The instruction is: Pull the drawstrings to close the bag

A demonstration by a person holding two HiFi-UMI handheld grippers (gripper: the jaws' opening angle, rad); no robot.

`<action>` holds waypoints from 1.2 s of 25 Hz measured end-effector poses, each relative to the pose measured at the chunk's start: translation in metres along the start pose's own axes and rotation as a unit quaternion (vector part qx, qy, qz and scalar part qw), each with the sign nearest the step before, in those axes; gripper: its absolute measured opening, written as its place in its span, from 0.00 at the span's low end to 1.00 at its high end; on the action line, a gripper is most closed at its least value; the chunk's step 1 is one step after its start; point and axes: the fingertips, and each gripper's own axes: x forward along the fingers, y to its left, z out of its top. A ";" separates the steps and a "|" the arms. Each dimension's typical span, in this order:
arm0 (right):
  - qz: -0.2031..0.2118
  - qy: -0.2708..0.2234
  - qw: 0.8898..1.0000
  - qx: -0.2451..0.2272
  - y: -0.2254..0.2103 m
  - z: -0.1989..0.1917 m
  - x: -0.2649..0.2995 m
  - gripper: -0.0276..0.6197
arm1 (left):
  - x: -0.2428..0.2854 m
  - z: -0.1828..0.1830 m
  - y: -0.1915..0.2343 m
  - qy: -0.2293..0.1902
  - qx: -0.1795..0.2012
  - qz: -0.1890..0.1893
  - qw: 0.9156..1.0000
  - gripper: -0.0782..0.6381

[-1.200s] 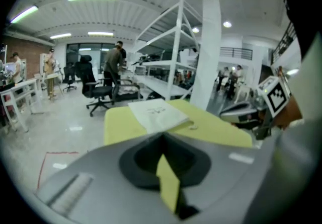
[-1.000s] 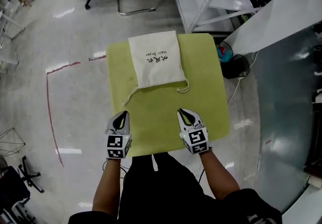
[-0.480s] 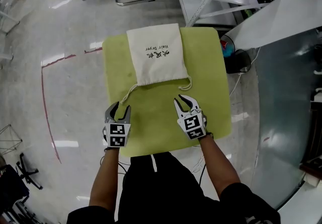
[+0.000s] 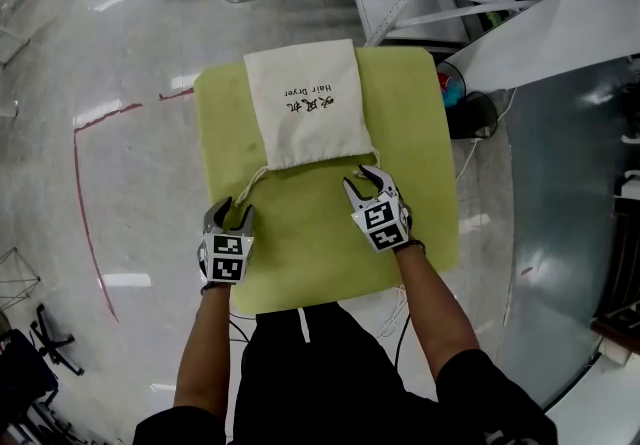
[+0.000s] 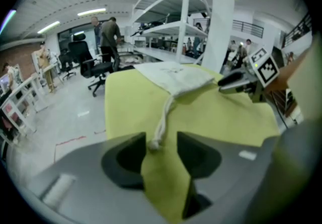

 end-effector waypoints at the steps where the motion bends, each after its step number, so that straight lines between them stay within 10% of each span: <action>1: 0.004 0.007 1.000 0.000 -0.001 -0.002 0.002 0.25 | 0.001 -0.001 0.000 0.004 0.000 -0.002 1.000 0.36; 10: 0.037 -0.004 0.999 0.011 -0.001 -0.005 0.011 0.21 | 0.006 0.002 0.001 -0.006 0.013 0.004 1.000 0.36; 16: 0.047 0.013 0.999 -0.007 0.009 -0.008 0.015 0.10 | 0.010 0.001 0.000 -0.002 0.019 0.012 1.000 0.18; 30: -0.005 -0.045 0.999 0.023 -0.004 0.003 -0.032 0.09 | -0.021 0.016 0.019 -0.030 0.014 0.063 0.997 0.17</action>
